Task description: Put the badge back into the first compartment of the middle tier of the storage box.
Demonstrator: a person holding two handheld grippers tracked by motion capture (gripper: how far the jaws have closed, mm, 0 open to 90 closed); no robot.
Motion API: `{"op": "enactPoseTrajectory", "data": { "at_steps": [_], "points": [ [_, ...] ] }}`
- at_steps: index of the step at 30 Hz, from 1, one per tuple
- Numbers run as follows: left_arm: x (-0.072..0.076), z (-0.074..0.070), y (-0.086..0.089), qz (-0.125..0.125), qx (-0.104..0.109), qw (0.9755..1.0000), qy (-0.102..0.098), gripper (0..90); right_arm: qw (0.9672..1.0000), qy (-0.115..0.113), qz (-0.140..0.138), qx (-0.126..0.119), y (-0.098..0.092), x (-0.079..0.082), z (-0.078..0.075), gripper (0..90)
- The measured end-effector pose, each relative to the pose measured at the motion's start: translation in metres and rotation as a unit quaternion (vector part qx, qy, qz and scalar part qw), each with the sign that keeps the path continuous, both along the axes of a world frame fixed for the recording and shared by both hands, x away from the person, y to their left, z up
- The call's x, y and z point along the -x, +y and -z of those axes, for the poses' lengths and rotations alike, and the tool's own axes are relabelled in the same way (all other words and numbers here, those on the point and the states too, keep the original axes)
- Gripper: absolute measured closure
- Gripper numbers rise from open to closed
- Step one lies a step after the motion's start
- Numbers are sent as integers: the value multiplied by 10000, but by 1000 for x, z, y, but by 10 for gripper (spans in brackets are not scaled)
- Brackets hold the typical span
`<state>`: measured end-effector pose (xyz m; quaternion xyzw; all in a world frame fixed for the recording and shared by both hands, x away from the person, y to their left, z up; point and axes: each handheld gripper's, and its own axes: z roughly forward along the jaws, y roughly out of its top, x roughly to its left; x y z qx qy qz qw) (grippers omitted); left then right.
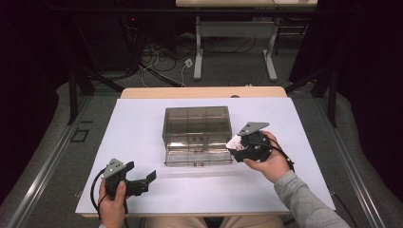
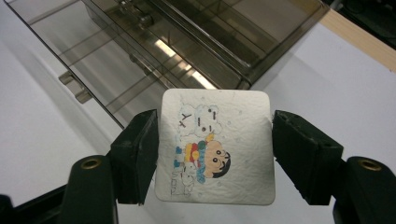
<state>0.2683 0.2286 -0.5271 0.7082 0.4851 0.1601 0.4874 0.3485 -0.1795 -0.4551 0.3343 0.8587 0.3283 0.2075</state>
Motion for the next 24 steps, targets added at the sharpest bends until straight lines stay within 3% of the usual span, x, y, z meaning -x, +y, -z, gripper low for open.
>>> {"op": "enactPoseTrajectory", "data": {
  "at_steps": [13, 24],
  "points": [
    [0, 0, 0, 4, 3, 10000, -1, 11, 9975, -37, -691, 174, 36, -2, -12, 328],
    [0, 0, 1, -16, 35, 10000, -8, 12, 9941, -148, -1063, 183, 64, -5, -18, 327]
  ]
}}
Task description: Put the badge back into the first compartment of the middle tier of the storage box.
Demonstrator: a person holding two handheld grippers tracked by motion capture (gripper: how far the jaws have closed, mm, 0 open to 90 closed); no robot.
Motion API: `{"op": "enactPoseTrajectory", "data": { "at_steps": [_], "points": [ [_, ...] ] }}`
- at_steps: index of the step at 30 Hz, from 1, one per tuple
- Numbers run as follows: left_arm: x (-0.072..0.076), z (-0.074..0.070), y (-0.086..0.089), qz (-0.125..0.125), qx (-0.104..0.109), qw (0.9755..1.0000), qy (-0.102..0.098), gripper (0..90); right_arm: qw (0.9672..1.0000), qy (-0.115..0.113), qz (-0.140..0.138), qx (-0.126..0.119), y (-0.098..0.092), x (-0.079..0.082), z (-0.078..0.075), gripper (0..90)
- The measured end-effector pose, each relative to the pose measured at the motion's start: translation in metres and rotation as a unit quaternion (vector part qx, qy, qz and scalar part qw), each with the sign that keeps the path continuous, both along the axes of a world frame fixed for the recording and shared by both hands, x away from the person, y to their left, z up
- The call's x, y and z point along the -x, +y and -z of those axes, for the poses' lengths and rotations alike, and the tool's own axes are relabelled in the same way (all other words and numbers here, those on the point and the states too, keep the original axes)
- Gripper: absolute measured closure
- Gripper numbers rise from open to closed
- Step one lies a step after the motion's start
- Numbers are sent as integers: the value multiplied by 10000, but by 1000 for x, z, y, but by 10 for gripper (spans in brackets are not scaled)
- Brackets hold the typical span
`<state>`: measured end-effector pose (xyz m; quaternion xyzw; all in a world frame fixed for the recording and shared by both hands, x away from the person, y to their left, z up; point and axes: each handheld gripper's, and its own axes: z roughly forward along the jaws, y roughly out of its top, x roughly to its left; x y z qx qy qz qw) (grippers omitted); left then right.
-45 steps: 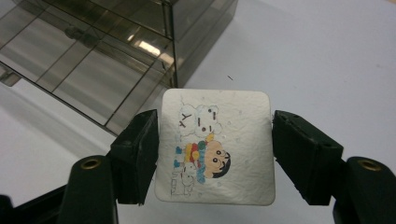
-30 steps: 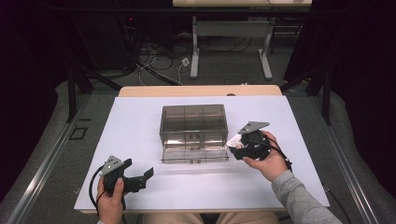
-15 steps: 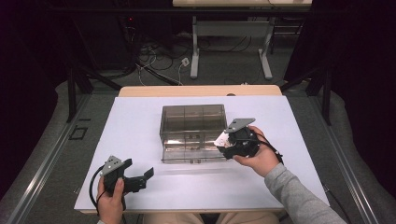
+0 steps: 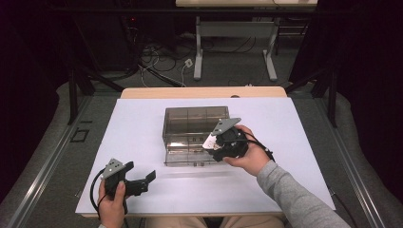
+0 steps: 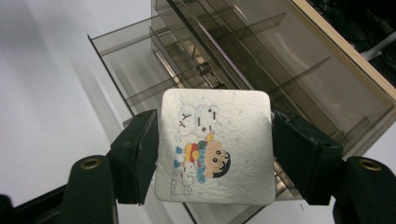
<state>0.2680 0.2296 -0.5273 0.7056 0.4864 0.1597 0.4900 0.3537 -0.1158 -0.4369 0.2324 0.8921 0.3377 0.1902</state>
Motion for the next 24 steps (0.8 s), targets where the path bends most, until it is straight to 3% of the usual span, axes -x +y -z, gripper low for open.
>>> {"op": "enactPoseTrajectory", "data": {
  "at_steps": [24],
  "points": [
    [1, -1, 0, -27, 32, 10000, -9, 12, 9983, -169, -564, 37, 47, -4, 1, 328]
  ]
}}
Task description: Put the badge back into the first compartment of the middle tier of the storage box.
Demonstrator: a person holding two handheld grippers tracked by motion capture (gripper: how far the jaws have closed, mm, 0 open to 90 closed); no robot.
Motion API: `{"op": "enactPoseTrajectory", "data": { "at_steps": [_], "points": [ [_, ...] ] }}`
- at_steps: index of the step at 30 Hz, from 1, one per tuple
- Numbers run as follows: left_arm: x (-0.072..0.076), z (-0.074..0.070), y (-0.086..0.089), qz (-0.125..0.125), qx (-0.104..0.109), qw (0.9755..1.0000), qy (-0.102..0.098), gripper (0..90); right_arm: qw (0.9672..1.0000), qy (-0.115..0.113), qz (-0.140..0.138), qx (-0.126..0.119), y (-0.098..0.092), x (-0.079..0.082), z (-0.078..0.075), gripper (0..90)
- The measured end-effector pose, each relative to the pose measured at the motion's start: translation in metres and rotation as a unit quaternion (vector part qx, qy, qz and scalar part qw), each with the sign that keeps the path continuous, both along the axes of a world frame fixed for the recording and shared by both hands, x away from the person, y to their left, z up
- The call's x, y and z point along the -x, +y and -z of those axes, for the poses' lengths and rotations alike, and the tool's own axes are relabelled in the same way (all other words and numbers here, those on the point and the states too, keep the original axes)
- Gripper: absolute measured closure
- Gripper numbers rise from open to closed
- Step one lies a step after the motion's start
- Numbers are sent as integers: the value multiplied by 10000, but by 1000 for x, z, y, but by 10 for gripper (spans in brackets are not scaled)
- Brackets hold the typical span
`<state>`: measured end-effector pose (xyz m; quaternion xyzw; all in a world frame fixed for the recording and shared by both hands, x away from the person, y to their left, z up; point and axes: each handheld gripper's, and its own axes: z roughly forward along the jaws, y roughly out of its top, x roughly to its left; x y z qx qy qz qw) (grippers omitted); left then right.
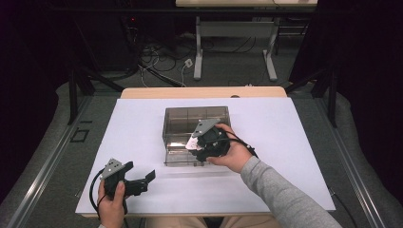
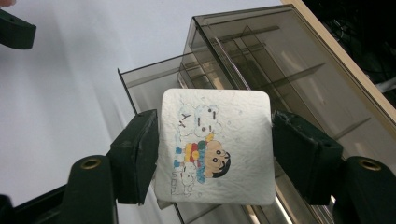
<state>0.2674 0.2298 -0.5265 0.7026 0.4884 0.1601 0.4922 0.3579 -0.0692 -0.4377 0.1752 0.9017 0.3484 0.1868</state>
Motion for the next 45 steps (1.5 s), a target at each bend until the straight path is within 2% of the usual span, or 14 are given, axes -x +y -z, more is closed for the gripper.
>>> {"op": "enactPoseTrajectory", "data": {
  "at_steps": [11, 22, 45],
  "points": [
    [0, 1, 1, 13, -11, 10000, 9, 12, 9998, 25, -173, 82, 18, -2, 8, 328],
    [2, 2, 4, -50, -17, 10000, 28, 13, 9996, 13, -288, 50, 27, -7, 12, 328],
    [4, 1, 8, -91, 36, 10000, 14, 13, 9987, 14, -469, 208, 47, -14, 31, 328]
  ]
}}
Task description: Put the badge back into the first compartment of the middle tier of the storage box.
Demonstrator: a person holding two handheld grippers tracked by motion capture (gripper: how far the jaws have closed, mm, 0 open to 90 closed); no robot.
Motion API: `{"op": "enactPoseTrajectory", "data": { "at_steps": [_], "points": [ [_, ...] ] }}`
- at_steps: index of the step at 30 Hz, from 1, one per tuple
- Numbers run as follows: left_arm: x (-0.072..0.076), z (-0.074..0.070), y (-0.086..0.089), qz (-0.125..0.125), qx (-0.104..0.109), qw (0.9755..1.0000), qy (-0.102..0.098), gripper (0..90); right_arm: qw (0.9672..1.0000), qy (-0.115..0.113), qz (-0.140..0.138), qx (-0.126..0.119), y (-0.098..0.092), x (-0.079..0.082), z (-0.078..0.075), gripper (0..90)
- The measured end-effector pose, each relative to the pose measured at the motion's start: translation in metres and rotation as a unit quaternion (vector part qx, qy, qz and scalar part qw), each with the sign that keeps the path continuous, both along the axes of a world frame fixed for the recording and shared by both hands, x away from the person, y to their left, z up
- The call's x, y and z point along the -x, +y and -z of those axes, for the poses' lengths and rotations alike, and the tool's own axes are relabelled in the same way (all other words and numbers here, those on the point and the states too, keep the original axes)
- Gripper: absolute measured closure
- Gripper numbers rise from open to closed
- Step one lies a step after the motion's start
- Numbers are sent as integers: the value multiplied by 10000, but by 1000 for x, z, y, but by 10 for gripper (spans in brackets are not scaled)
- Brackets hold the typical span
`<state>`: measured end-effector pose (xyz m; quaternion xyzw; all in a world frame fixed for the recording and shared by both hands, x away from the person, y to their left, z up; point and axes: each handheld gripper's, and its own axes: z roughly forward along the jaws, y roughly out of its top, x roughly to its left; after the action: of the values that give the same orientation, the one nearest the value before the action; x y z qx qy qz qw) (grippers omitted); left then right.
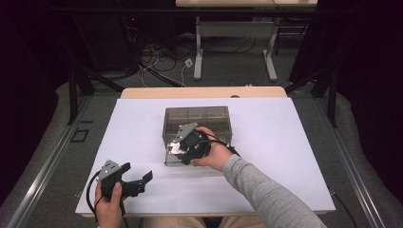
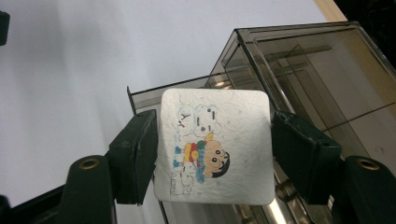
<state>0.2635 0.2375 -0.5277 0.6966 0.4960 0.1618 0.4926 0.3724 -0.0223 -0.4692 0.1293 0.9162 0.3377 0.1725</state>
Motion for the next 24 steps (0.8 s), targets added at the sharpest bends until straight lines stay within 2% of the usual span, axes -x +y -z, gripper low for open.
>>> {"op": "enactPoseTrajectory", "data": {
  "at_steps": [11, 24],
  "points": [
    [0, 0, 2, -13, 38, 10000, -23, 13, 9999, 54, -85, 27, 12, -2, 10, 328],
    [0, 0, 2, -4, 44, 10000, -26, 14, 9997, 157, -85, 172, 17, -5, 17, 327]
  ]
}}
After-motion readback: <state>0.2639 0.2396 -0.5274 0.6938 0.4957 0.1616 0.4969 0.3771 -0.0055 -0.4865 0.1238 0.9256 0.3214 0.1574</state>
